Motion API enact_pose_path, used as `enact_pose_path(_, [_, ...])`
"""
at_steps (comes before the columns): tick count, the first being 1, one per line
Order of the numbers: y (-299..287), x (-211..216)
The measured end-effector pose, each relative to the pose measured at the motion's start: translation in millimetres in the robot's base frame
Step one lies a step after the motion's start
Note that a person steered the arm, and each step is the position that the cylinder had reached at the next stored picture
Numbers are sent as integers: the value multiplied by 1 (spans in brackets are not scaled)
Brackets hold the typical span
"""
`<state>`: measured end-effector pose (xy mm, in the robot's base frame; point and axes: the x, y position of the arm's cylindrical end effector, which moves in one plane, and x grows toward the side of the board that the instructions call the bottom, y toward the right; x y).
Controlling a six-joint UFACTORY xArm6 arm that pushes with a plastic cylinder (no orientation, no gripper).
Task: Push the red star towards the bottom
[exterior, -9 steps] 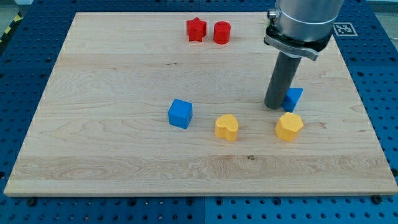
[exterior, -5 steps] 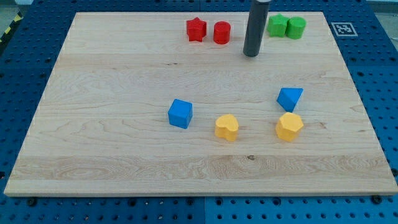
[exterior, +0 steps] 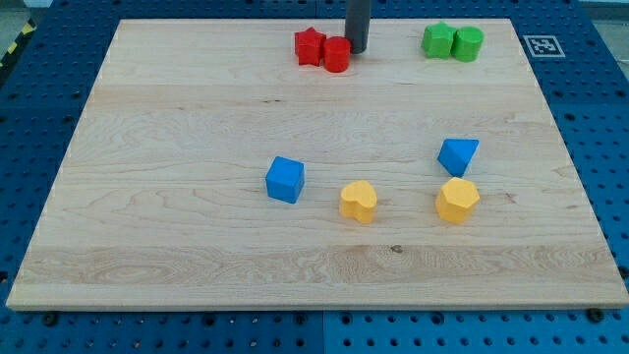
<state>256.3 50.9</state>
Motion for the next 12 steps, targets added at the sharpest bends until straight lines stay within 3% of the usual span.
enact_pose_path(6, [-133, -18])
enact_pose_path(8, [-147, -7])
enact_pose_path(10, [-207, 7])
enact_pose_path(12, [-192, 2])
